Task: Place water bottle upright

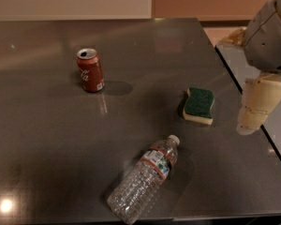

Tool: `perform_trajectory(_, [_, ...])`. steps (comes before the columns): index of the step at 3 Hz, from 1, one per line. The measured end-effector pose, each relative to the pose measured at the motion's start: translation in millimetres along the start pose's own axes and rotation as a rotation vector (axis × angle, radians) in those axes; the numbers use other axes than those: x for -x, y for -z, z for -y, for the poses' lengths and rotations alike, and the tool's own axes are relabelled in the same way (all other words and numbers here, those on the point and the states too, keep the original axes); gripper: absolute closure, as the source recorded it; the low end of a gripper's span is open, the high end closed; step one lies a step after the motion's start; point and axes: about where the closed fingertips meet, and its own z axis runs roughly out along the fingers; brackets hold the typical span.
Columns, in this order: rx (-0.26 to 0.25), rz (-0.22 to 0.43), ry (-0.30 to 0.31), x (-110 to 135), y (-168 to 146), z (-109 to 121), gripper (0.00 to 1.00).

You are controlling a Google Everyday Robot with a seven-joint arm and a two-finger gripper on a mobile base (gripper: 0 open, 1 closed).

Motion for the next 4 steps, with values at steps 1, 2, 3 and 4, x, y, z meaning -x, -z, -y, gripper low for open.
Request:
perform_trajectory(1, [0.037,0.048,0.209,34,-10,-28,0.0])
perform_trajectory(2, [0.097,0.06,0.438,59,-31,-63,0.0])
perform_trajectory(3, [0.177,0.041,0.674,81,-61,-88,0.0])
perform_trajectory(4, [0.243,0.013,0.835,99,-87,-102,0.0])
